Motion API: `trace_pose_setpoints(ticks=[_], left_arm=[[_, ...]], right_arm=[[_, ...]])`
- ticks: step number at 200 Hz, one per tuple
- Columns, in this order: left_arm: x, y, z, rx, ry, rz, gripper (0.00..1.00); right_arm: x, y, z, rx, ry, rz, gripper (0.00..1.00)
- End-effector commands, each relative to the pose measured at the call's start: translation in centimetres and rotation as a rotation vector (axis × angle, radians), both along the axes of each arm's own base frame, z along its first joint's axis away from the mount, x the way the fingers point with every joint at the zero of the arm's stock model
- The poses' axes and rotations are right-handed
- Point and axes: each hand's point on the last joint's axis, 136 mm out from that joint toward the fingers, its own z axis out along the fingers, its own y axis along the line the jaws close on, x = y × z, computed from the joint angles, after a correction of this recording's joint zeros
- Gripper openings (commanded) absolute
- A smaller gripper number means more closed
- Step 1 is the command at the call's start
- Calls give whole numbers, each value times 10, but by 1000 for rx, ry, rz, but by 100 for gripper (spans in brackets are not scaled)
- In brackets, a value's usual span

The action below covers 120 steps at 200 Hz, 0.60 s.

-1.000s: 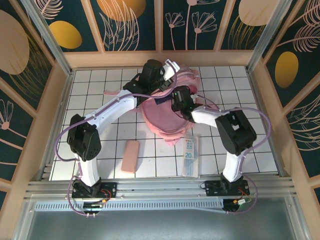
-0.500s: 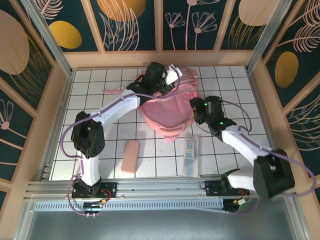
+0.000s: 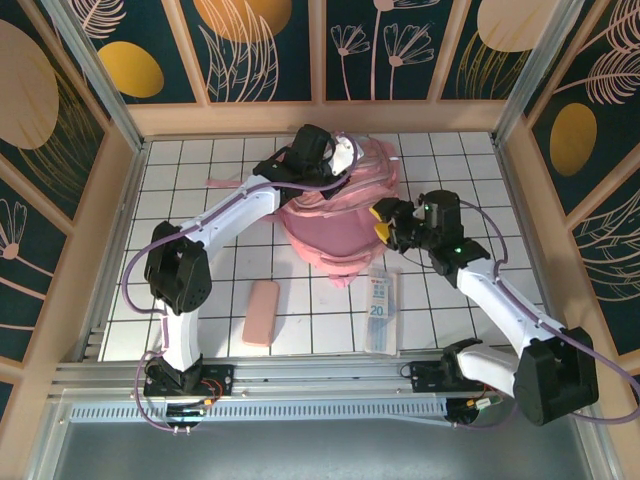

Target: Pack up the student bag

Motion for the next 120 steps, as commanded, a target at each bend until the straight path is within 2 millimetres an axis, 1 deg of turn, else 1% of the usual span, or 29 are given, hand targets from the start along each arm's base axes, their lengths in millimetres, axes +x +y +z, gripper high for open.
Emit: trace_pose_setpoints(ticks=[1,17,28,37,45,49,52,62,71,96,120], left_arm=[[3,-18,23,-135,37,13,0],[7,-20,23,-168,70,42,0],[9,-22,24,-181,85,58,0],[10,-22,22,-186,94,68,0],[12,-21,23,-190,94,82,0],[12,-20,23,-192,93,91,0],[13,-19,24,-195,93,99,0],[16,-16,25,-200,91,129,0],[18,-13,27,-209,91,161,0],[22,-8,40,-260,109,231,0],[14,-16,60,-365,196,232,0]], right_arm=[[18,8,25,64,-60,-63,54],[28,10,22,69,-73,-81,50],[36,9,22,54,-104,-91,46],[43,7,20,26,-117,-103,40],[50,6,20,3,-144,-103,38],[53,6,18,-6,-148,-101,34],[55,5,18,-9,-152,-100,30],[63,5,24,15,-207,-76,9],[69,3,28,34,-251,-59,0],[83,-10,37,53,-354,-25,0],[93,-23,47,46,-495,37,0]])
